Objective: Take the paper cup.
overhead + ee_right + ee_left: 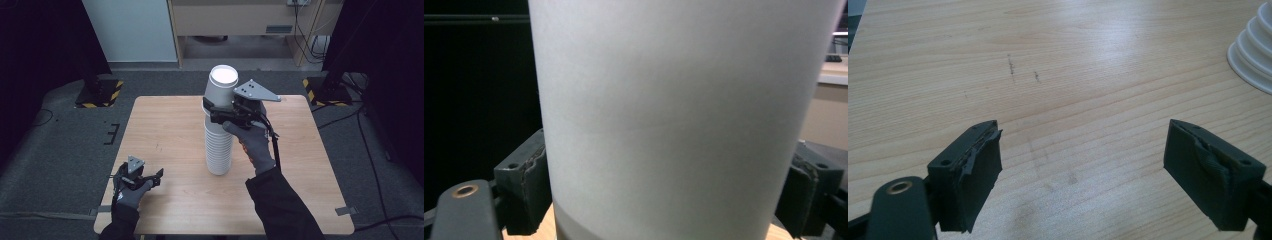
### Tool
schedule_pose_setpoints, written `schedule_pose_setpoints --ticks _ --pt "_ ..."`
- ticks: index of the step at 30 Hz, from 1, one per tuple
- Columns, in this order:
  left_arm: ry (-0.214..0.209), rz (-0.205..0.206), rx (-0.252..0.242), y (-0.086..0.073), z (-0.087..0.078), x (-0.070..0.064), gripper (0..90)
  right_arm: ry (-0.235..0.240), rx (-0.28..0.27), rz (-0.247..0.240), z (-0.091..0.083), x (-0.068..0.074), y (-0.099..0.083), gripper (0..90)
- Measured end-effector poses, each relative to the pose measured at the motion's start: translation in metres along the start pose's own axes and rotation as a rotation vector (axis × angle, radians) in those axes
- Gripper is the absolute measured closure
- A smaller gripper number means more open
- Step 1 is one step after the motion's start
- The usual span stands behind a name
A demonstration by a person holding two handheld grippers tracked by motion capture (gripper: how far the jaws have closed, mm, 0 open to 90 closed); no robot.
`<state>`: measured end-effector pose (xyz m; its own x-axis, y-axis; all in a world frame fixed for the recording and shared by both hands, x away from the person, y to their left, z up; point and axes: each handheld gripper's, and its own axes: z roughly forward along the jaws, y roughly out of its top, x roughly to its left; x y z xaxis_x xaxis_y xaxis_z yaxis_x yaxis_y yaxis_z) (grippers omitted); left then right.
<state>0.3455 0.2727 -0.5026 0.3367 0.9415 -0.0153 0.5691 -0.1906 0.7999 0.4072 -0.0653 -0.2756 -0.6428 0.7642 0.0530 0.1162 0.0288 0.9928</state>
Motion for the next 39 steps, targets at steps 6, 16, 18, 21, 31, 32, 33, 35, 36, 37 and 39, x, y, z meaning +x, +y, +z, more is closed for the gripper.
schedule_pose_setpoints --ticks 6,16,18,21,31,32,33,35,36,37,39 --pt "-0.001 -0.001 -0.002 0.000 0.000 0.000 14.2 -0.005 -0.022 0.004 -0.003 -0.001 0.011 13.9" --pt "0.000 -0.001 -0.001 0.000 0.000 0.000 14.2 -0.008 -0.072 0.023 -0.013 -0.006 0.026 13.9" --pt "0.000 -0.001 -0.001 0.000 0.000 0.000 14.3 -0.007 -0.074 0.027 -0.015 -0.007 0.027 13.9" --pt "0.000 -0.001 0.000 0.000 0.000 0.000 14.3 -0.013 -0.086 0.029 -0.019 -0.009 0.029 13.9" --pt "-0.001 -0.001 -0.003 0.000 0.000 -0.001 14.3 -0.044 -0.105 0.034 -0.045 -0.021 0.030 13.9" --pt "-0.001 -0.001 -0.003 0.000 0.000 -0.001 14.3 -0.044 -0.105 0.034 -0.045 -0.021 0.030 13.9" --pt "0.000 0.000 -0.005 0.000 0.000 -0.001 14.3 -0.047 -0.103 0.041 -0.052 -0.024 0.026 13.9" --pt "0.000 -0.002 -0.008 0.000 0.000 -0.001 15.0 -0.054 -0.100 0.043 -0.058 -0.028 0.022 13.9" --pt "-0.003 -0.001 -0.013 0.001 0.000 -0.001 15.3 -0.058 -0.100 0.047 -0.061 -0.029 0.020 13.9" --pt "-0.003 -0.001 -0.013 0.001 0.000 -0.001 15.3 -0.058 -0.100 0.047 -0.061 -0.029 0.020 13.9" --pt "-0.010 0.001 -0.017 0.001 0.000 -0.002 15.4 -0.057 -0.105 0.064 -0.072 -0.035 0.015 13.9"
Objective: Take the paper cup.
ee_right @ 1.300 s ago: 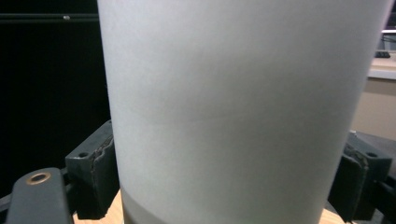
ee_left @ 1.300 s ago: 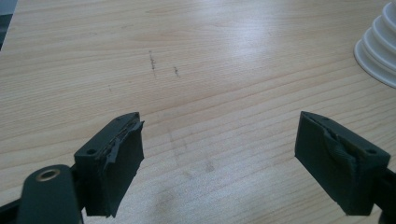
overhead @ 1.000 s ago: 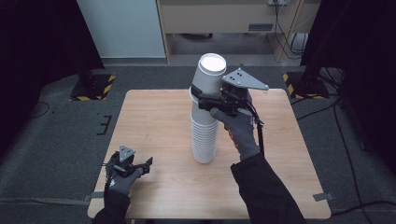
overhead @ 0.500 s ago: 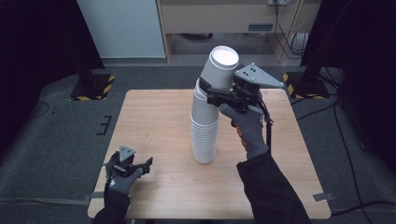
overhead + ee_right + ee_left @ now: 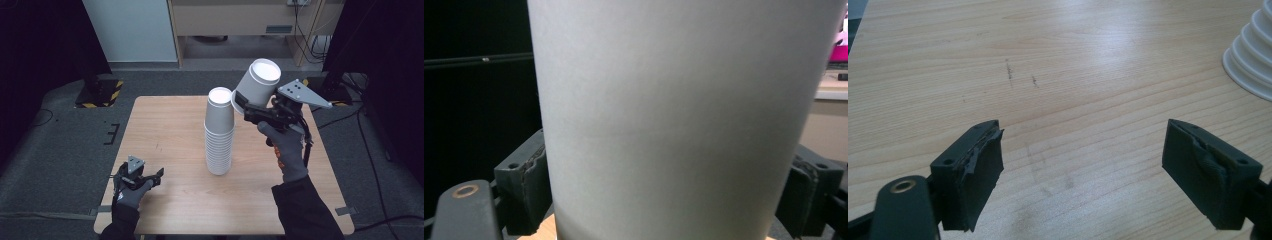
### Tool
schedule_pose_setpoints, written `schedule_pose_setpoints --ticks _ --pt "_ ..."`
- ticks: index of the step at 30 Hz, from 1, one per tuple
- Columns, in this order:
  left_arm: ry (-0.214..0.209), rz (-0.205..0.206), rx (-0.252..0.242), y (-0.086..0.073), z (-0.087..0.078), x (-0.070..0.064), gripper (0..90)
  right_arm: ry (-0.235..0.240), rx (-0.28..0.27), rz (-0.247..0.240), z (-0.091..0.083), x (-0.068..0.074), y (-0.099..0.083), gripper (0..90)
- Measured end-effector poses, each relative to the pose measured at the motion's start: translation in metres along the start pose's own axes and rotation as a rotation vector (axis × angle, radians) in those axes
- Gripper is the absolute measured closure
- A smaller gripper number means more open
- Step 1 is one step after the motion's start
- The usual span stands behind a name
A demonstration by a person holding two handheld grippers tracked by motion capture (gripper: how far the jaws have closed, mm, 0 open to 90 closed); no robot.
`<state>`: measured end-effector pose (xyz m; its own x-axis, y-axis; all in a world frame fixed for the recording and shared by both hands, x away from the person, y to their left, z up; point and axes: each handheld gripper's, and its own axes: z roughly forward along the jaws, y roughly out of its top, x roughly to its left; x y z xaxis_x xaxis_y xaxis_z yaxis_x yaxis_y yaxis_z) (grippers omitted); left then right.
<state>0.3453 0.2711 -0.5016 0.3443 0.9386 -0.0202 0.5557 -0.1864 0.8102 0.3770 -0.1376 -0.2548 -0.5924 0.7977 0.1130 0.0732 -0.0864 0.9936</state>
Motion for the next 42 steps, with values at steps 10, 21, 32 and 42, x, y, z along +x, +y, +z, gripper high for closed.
schedule_pose_setpoints --ticks 10,21,32,42 --pt "-0.016 0.005 -0.026 0.002 -0.001 -0.002 18.0 -0.030 0.020 0.048 -0.030 -0.022 -0.029 13.9" --pt "-0.022 0.018 -0.036 0.002 -0.001 -0.006 18.9 -0.047 0.062 0.121 -0.047 -0.040 -0.069 13.9" --pt "-0.055 0.028 -0.069 0.005 -0.001 -0.013 19.2 -0.050 0.095 0.208 -0.060 -0.055 -0.108 13.9" --pt "-0.109 0.054 -0.125 0.010 -0.001 -0.033 19.8 -0.064 0.119 0.281 -0.070 -0.067 -0.135 13.9"
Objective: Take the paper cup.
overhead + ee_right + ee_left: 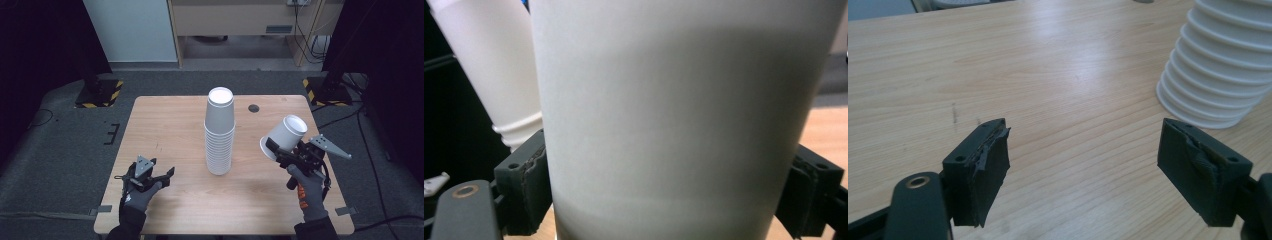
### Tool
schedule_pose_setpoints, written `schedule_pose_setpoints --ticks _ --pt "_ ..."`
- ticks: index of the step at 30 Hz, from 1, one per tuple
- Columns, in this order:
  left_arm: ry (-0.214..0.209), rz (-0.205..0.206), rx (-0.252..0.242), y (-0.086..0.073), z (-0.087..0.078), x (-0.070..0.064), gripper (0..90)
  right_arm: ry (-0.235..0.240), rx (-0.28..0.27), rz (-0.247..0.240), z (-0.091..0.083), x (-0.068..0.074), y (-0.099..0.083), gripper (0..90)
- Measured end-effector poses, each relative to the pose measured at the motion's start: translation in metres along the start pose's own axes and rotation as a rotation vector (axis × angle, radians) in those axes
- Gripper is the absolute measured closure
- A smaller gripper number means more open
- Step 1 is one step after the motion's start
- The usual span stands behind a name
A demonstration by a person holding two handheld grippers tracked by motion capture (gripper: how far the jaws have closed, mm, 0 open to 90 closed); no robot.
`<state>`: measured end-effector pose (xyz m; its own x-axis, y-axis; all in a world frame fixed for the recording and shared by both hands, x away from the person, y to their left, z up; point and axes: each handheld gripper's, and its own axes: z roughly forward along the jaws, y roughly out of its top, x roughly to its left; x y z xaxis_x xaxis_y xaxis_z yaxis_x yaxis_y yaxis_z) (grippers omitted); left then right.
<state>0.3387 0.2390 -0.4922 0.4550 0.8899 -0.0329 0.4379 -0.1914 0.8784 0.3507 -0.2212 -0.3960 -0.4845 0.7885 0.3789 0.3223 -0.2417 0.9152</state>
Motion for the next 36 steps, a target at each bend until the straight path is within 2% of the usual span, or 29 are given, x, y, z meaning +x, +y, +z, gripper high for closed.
schedule_pose_setpoints --ticks 5,7,12,18,25,30,34,36 --pt "-0.025 0.014 -0.024 0.003 0.000 -0.009 20.6 0.000 0.023 0.014 0.000 -0.005 -0.009 13.8" --pt "-0.050 0.023 -0.027 0.004 0.002 -0.015 20.7 0.001 0.030 0.034 -0.003 -0.008 -0.015 13.9" --pt "-0.080 0.035 -0.039 0.007 0.002 -0.022 21.1 -0.002 0.022 0.075 -0.007 -0.013 -0.019 13.9" --pt "-0.107 0.046 -0.067 0.011 -0.001 -0.027 21.8 0.004 0.017 0.091 -0.007 -0.014 -0.020 13.9" --pt "-0.156 0.061 -0.100 0.017 -0.002 -0.038 23.6 0.006 0.021 0.096 -0.005 -0.012 -0.022 13.8" --pt "-0.188 0.108 -0.104 0.019 0.000 -0.051 24.4 0.013 0.025 0.111 -0.003 -0.014 -0.024 13.8" --pt "-0.209 0.113 -0.103 0.021 0.002 -0.057 25.9 0.008 0.024 0.116 -0.004 -0.015 -0.024 13.8" --pt "-0.234 0.116 -0.103 0.022 0.005 -0.066 26.2 0.010 0.021 0.123 -0.004 -0.016 -0.024 13.8"
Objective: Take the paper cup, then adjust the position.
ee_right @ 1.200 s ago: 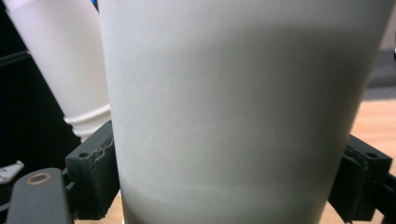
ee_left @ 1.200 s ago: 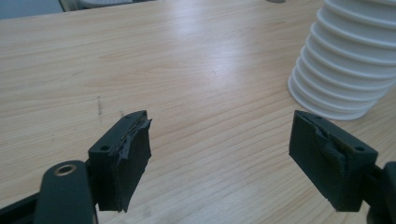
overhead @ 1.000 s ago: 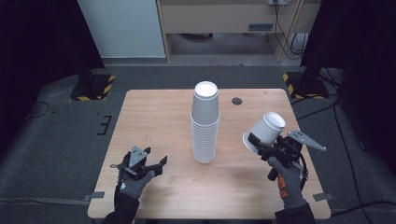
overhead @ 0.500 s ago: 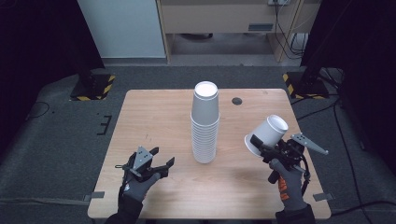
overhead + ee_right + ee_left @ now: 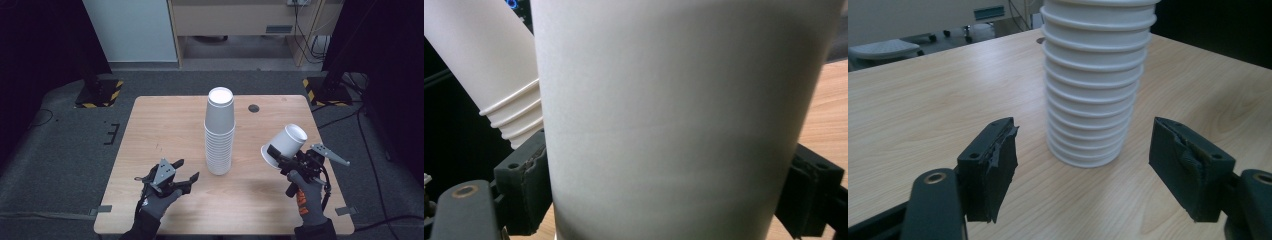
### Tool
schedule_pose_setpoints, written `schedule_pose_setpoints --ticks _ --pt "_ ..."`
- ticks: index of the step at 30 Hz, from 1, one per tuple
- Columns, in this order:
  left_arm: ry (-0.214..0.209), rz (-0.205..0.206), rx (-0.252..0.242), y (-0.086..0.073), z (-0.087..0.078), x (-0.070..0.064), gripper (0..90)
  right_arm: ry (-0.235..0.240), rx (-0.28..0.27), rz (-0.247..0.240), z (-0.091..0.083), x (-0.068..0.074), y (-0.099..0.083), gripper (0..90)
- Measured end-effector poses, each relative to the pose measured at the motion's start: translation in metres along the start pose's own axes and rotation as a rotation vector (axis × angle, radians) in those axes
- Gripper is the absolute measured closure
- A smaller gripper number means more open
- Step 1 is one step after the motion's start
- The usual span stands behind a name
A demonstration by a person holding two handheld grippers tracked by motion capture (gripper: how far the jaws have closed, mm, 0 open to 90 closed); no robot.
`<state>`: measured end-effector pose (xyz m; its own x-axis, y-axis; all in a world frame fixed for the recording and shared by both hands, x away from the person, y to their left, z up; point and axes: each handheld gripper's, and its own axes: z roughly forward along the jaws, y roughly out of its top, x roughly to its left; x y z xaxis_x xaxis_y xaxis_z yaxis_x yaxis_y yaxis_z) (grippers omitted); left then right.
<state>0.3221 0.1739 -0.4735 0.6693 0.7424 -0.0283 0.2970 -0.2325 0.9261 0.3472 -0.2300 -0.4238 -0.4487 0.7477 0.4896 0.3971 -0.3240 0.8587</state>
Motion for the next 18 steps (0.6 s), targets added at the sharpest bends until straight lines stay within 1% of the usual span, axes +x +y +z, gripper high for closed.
schedule_pose_setpoints --ticks 1,2,6,7,8,9,14,18 --pt "-0.008 0.005 0.001 0.001 0.002 -0.003 26.3 0.002 0.000 0.008 0.000 0.000 0.000 13.8" --pt "-0.008 0.005 0.001 0.001 0.002 -0.003 26.4 0.002 0.000 0.008 0.000 0.000 0.000 13.8" --pt "-0.045 0.025 0.002 0.004 0.010 -0.016 26.5 0.009 -0.006 0.025 -0.001 -0.002 0.000 13.8" --pt "-0.063 0.030 -0.001 0.006 0.014 -0.022 26.5 0.008 -0.007 0.032 -0.001 -0.002 0.001 13.7" --pt "-0.070 0.037 -0.002 0.007 0.016 -0.025 26.5 0.011 -0.010 0.038 -0.002 -0.002 0.001 13.8" --pt "-0.070 0.037 -0.002 0.007 0.016 -0.025 26.7 0.011 -0.010 0.038 -0.002 -0.002 0.001 13.8" --pt "-0.095 0.050 -0.018 0.010 0.023 -0.039 27.4 0.015 -0.013 0.056 -0.003 -0.003 0.000 13.8" --pt "-0.107 0.058 -0.026 0.013 0.029 -0.046 27.8 0.014 -0.011 0.058 -0.003 -0.002 -0.001 13.8"
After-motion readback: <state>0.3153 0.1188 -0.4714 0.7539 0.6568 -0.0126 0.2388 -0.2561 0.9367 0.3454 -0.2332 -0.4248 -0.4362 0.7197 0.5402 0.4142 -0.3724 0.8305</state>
